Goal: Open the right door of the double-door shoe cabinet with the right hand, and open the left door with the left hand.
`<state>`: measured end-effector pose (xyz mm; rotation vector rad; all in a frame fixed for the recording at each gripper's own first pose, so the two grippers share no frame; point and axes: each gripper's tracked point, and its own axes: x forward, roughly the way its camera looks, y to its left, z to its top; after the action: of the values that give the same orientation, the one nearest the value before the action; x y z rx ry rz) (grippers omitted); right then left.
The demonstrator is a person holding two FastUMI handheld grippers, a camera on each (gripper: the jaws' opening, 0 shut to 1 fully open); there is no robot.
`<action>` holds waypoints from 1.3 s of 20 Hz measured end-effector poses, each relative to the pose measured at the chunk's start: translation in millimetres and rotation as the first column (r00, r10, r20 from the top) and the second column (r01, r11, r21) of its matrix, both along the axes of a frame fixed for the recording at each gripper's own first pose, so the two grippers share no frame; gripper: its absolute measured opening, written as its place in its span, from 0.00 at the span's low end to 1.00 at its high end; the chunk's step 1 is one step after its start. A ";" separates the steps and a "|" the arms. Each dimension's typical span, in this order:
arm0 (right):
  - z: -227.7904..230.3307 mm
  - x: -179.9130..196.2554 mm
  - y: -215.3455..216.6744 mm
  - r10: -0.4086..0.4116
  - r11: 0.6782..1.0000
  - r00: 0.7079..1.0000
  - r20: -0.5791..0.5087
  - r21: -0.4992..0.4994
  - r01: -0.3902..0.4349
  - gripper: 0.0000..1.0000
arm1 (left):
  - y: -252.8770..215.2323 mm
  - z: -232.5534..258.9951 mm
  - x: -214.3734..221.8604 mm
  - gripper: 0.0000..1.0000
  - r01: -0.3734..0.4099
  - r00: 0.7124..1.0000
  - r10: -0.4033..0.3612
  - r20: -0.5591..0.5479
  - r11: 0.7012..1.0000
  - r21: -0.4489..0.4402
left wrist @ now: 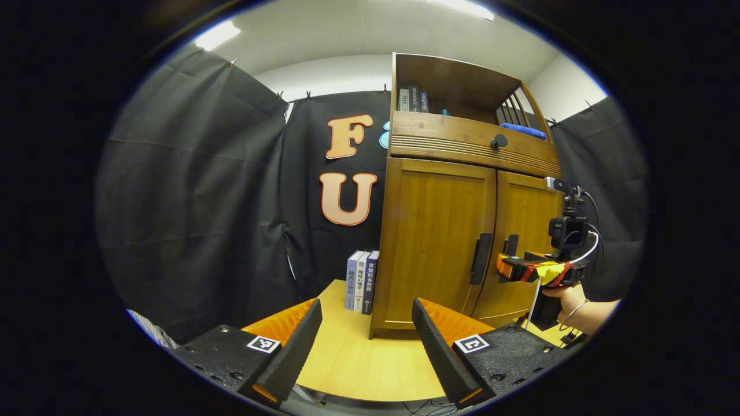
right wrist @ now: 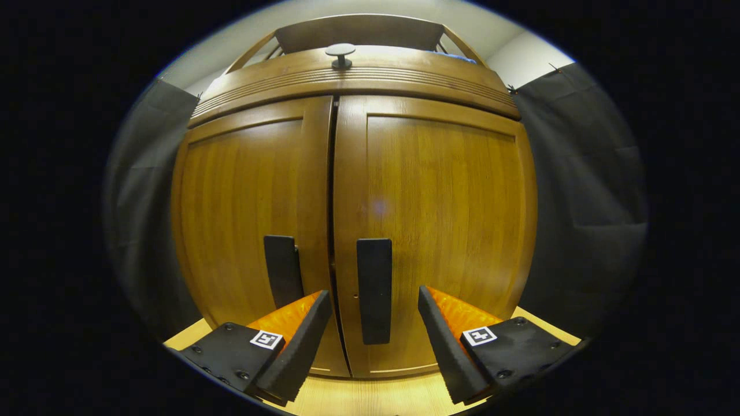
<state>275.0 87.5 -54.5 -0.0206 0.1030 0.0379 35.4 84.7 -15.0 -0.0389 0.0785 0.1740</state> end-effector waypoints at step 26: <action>-14.3 -30.7 -20.4 0.019 0.999 0.999 -0.042 -0.027 -0.020 0.24 | -34.5 8.6 2.7 0.92 0.023 1.000 -0.023 0.008 0.999 -0.023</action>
<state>244.3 67.2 -68.8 -0.0481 0.1455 0.0565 38.0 50.2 -6.4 -0.0613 0.0728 0.1495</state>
